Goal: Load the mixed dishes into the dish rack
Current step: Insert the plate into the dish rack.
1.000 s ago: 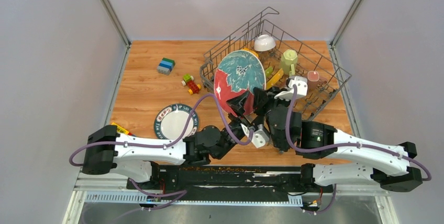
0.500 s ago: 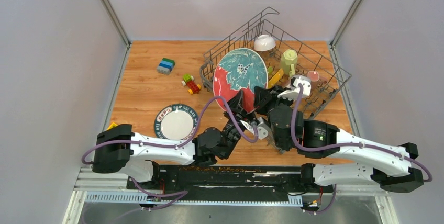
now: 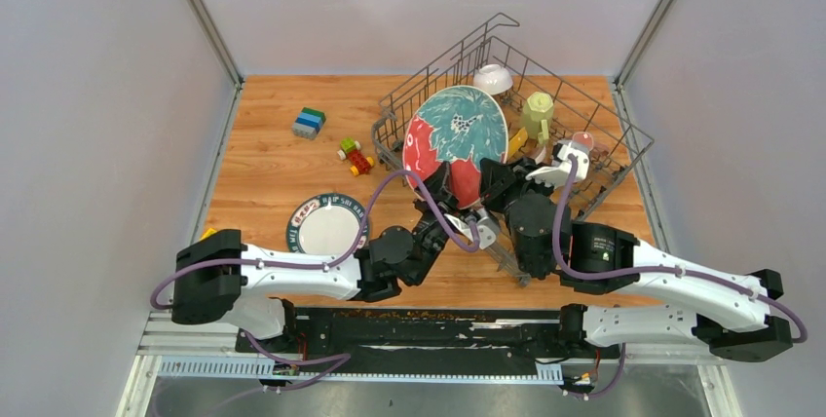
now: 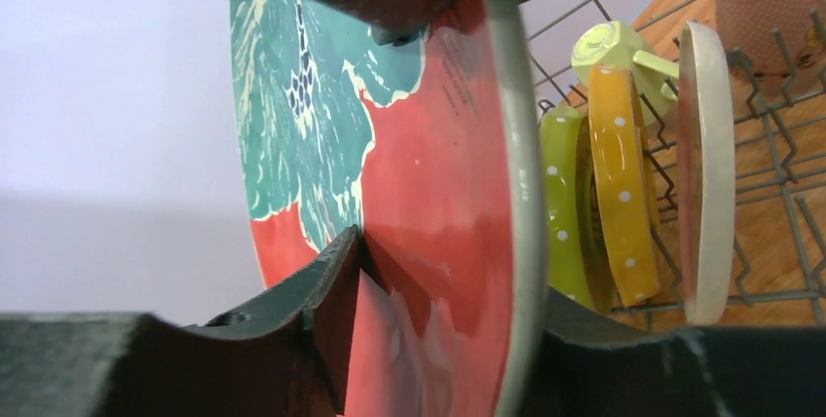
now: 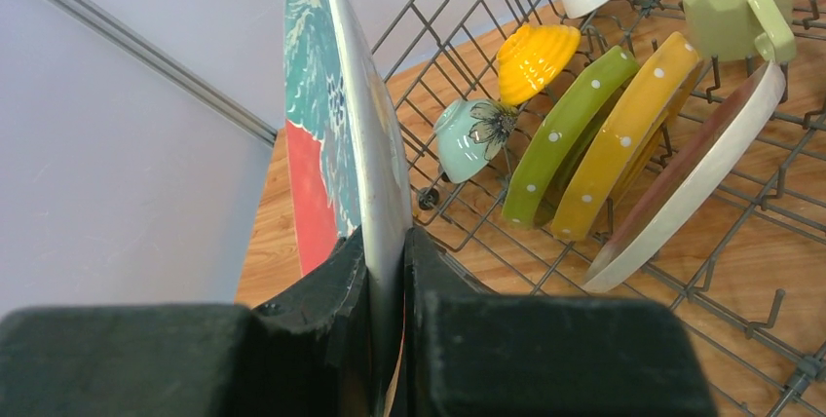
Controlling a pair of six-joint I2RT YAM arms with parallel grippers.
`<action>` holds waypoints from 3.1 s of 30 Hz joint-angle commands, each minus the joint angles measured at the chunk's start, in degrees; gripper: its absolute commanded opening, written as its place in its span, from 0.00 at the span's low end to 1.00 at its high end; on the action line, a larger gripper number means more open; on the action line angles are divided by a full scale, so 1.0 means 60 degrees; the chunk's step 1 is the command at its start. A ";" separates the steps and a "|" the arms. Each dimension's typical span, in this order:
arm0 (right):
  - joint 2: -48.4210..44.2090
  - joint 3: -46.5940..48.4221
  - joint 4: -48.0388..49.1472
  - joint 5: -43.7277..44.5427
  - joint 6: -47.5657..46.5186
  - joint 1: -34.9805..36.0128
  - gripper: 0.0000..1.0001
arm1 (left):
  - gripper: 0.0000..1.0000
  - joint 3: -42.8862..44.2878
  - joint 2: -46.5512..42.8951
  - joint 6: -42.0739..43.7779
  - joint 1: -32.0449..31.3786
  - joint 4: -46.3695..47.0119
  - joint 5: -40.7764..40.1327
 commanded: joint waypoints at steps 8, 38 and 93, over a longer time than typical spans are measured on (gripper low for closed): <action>-0.0374 0.0464 0.0825 -0.0624 0.0798 0.0074 0.00 | 0.06 0.0295 0.0515 0.0931 0.0297 0.1874 0.0165; -0.0733 -0.0131 0.0748 -0.2104 0.0632 -0.1047 0.40 | 0.00 0.0157 -0.1758 -0.2851 0.1348 -0.1884 0.2331; -0.4551 -0.0690 -0.0480 0.3218 -0.3729 -0.1158 1.00 | 0.00 0.4765 -0.0200 -1.1527 0.3606 -0.4740 1.1440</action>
